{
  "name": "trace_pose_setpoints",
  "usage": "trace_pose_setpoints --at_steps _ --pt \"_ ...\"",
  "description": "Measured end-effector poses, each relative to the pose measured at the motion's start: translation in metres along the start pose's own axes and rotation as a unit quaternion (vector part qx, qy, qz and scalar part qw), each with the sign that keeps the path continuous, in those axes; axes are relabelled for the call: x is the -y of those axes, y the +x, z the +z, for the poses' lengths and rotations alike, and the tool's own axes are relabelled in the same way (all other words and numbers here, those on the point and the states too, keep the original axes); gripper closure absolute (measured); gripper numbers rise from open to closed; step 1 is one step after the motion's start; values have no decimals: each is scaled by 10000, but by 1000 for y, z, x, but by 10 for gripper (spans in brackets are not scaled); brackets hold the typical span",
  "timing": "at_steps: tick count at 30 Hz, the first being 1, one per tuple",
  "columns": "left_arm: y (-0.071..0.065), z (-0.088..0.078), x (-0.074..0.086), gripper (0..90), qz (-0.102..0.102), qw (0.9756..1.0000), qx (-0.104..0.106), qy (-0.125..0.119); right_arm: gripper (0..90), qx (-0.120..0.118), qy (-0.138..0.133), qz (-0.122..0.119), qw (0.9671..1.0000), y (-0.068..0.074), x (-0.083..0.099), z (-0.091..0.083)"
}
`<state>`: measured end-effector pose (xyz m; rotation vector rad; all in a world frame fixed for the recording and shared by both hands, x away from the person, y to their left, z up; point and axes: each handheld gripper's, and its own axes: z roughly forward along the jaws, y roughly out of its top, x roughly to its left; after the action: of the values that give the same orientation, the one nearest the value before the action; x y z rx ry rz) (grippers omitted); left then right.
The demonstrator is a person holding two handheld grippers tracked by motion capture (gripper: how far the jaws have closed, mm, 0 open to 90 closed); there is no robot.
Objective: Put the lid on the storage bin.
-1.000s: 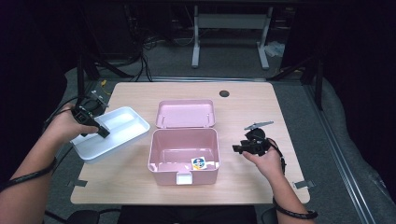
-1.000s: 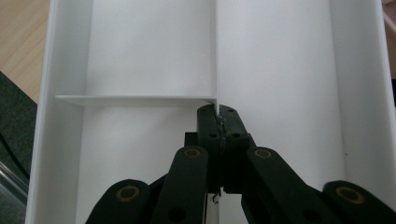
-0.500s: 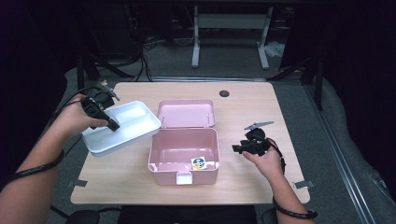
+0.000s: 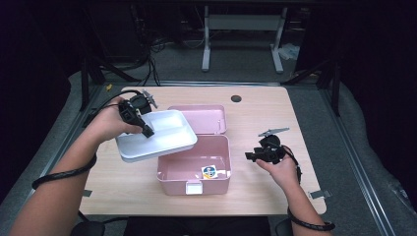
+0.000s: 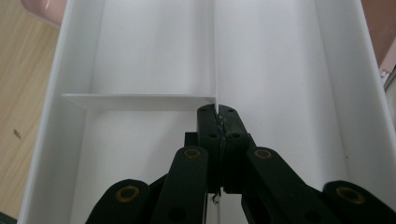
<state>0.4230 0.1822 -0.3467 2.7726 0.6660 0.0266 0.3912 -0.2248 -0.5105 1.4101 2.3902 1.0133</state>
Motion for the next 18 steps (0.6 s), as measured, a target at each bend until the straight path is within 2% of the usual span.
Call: trace_pose_setpoints --at_steps 5,11,13,18 --pt "-8 6 -14 894 196 9998 21 73 512 -4 -23 -1 10000 0 0 0" --pt "-14 12 -24 894 316 9994 42 155 512 27 -58 12 10000 0 0 -1" --pt "-17 15 -28 894 423 9989 64 182 512 30 -65 14 10000 0 0 -1" --pt "-22 18 -37 894 578 9982 90 147 512 7 -41 11 10000 0 0 -1"
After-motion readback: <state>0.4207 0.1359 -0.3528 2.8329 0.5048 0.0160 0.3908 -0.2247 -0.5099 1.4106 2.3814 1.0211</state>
